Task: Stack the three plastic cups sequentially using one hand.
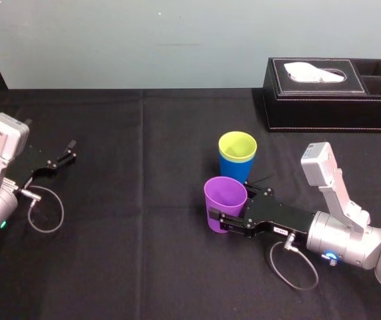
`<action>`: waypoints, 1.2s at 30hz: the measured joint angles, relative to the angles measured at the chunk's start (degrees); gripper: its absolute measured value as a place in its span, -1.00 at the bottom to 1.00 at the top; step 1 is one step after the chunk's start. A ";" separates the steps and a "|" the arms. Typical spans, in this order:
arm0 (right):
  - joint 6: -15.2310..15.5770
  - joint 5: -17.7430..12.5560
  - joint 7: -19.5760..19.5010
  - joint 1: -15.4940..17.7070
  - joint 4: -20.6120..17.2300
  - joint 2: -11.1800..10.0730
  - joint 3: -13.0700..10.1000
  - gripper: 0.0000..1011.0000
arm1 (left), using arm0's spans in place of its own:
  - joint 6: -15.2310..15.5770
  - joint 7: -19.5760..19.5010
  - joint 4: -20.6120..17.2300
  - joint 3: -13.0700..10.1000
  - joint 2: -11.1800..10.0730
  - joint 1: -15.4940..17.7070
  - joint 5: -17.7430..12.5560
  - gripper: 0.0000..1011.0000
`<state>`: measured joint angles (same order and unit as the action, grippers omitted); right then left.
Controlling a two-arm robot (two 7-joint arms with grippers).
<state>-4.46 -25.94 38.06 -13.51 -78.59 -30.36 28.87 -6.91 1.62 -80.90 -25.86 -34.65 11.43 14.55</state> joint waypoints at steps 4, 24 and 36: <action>-0.45 0.09 -0.13 0.45 -0.97 -0.22 -0.32 0.45 | 0.00 0.00 0.00 0.00 0.00 0.00 0.00 1.00; 7.02 -5.44 -2.83 -2.00 -12.53 -3.06 -4.42 0.45 | 0.00 0.00 0.00 0.00 0.00 0.00 0.00 1.00; 8.83 -5.35 -5.62 -8.50 -7.11 -0.56 -4.07 0.45 | 0.00 0.00 0.00 0.00 0.00 0.00 0.00 1.00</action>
<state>4.37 -31.29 32.44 -22.01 -85.70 -30.93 24.80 -6.91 1.62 -80.90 -25.86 -34.65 11.43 14.55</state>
